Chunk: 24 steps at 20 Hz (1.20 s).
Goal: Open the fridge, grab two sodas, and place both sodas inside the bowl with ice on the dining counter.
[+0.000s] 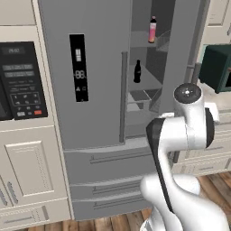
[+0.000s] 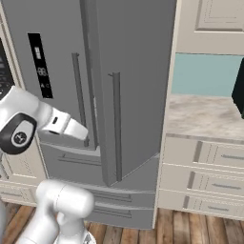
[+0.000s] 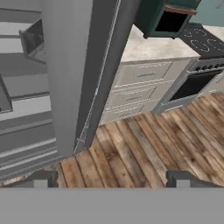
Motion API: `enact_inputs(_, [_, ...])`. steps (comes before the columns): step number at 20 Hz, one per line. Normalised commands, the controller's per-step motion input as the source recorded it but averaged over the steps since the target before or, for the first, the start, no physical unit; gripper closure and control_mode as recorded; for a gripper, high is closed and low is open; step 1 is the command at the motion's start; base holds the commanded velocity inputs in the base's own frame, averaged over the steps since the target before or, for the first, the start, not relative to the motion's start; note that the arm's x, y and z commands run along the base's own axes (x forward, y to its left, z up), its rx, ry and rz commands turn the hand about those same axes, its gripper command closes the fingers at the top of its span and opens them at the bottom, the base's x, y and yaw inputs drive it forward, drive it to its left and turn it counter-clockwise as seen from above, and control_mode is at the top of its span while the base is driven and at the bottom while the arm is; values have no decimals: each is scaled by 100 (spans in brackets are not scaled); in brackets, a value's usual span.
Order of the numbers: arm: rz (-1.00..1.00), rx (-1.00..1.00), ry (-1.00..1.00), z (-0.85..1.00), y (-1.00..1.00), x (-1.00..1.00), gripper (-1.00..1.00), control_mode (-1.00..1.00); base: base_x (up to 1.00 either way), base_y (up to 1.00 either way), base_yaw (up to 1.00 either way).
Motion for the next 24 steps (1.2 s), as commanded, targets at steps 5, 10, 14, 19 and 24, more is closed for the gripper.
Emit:
enact_inputs(5, [0, -20, 14, 39, 84, 65, -100, -100, 0, 0, 0])
enact_inputs(10, [5, -12, 11, 21, 44, 88, -100, -100, 0, 0, 0])
enact_inputs(14, [10, -8, 13, 7, 18, 96, -100, -100, 0, 0, 0])
enact_inputs(19, [6, -8, 15, 4, 3, 82, -100, -100, 0, 0, 0])
enact_inputs(24, [0, -5, 9, 3, -44, 27, -100, -100, 0, 0, 0])
